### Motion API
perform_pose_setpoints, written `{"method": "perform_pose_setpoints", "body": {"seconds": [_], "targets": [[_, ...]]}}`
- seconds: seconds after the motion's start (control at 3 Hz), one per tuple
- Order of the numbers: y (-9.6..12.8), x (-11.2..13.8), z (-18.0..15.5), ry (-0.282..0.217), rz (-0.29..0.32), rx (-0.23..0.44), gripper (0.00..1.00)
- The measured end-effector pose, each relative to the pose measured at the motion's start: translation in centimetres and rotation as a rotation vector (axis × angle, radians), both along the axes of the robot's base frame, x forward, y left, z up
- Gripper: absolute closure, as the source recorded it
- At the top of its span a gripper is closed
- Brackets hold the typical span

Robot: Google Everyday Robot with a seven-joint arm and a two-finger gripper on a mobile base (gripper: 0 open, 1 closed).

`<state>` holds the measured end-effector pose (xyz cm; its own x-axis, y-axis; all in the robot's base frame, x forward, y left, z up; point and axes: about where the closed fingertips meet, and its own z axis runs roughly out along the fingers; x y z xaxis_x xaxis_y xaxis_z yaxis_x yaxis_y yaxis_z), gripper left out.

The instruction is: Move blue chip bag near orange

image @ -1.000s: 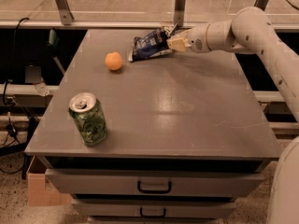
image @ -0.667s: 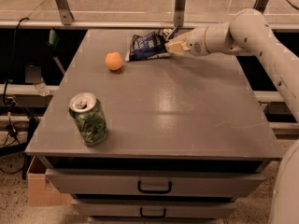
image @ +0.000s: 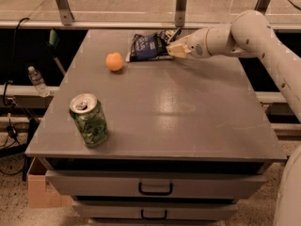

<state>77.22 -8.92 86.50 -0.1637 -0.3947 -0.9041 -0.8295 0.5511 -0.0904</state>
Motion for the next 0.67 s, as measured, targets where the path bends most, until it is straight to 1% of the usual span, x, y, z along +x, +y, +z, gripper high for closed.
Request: {"method": "perform_pose_setpoints", "body": {"seconds": [0.33,0.67], "targets": [[0.39,-0.49,0.23,0.008,0.007,-0.001,0.83],[0.98,-0.72,0.47,0.015,0.022,-0.008,0.61]]}}
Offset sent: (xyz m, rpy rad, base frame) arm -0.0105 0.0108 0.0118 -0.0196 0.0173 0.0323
